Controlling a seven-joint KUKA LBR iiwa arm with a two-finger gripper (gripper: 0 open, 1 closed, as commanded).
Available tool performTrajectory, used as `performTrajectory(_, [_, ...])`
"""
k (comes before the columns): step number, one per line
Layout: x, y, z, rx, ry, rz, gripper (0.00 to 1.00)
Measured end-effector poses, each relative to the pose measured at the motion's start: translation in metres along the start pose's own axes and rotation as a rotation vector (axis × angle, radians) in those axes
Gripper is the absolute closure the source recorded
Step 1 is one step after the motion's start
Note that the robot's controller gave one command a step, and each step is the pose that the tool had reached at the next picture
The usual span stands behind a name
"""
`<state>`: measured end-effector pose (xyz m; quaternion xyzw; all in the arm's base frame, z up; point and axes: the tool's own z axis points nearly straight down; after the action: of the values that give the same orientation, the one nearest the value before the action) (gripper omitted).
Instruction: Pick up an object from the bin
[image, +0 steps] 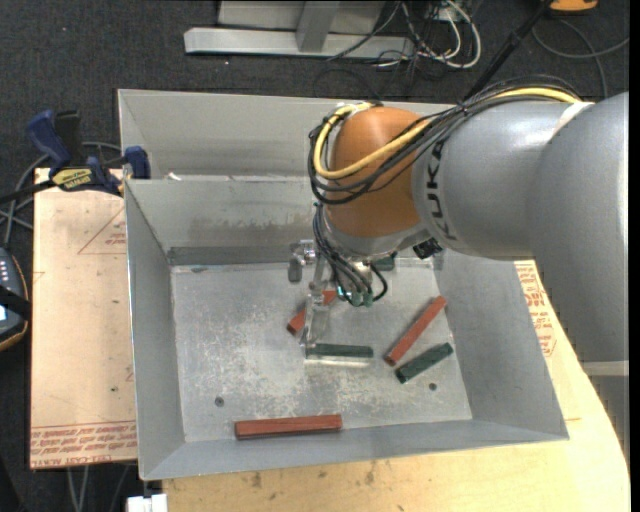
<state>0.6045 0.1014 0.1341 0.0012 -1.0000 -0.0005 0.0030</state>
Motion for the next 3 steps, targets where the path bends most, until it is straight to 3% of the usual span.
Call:
performTrajectory(1, [-0.001,-0.046,0.064,0.000,-0.004,-0.290,0.00])
performTrajectory(2, [-0.005,-0.044,0.059,0.000,-0.019,-0.290,1.00])
performTrajectory(3, [0.071,-0.074,0.060,0.002,-0.009,-0.411,1.00])
